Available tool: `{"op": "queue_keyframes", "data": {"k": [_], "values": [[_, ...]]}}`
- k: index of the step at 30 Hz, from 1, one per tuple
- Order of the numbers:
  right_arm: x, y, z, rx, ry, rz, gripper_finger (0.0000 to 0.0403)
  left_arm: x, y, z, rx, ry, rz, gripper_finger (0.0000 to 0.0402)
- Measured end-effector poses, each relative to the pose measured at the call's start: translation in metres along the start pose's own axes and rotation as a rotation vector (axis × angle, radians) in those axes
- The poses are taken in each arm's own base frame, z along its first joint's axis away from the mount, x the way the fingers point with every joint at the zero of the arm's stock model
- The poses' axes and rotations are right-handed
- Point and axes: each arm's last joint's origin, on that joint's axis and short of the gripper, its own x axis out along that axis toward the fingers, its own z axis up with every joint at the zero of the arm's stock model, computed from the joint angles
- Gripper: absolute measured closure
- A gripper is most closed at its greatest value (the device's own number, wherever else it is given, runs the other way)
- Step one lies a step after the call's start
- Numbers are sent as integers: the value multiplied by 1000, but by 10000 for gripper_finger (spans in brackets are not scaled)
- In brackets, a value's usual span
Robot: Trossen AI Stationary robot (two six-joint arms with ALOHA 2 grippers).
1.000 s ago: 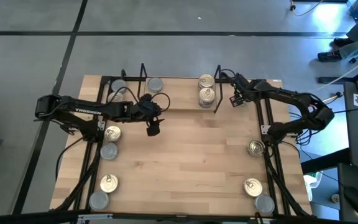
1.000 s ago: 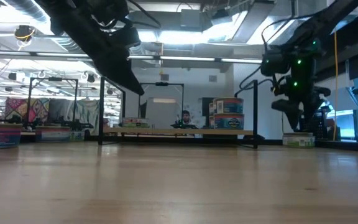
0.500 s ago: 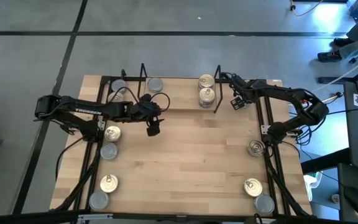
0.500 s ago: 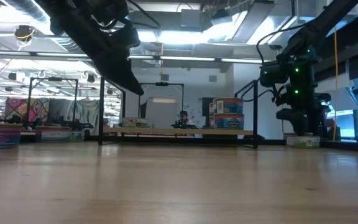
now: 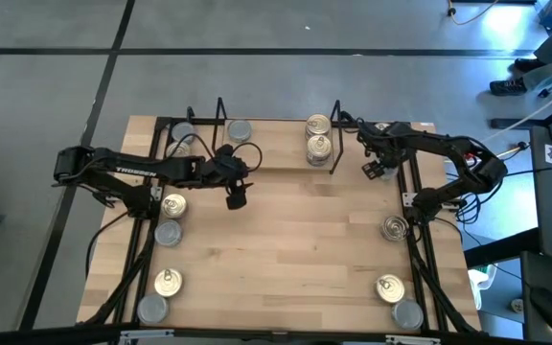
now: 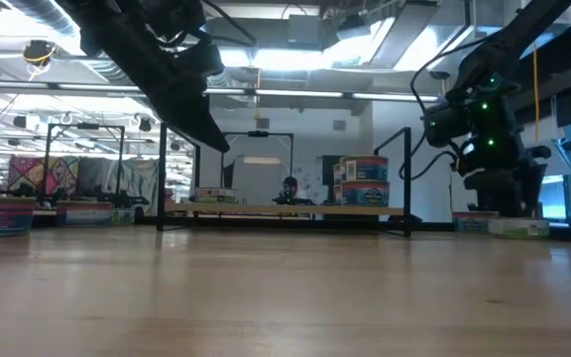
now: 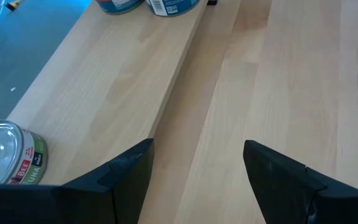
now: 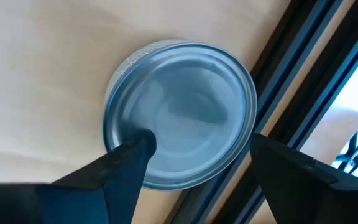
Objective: Stack canned seafood by type on shelf
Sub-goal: Stack the green tuna can on top of the other green tuna can on the shelf
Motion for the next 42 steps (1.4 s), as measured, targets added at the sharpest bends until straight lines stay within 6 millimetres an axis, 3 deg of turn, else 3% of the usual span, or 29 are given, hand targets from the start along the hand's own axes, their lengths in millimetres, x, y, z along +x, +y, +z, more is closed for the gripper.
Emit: {"op": "queue_keyframes", "data": {"k": [31, 42], "values": [[-18, 57, -49, -176, 184, 64, 123, 0, 0, 1, 38, -5, 0, 152], [-25, 83, -67, -309, 164, 129, 123, 0, 0, 1, 37, -7, 0, 153]]}}
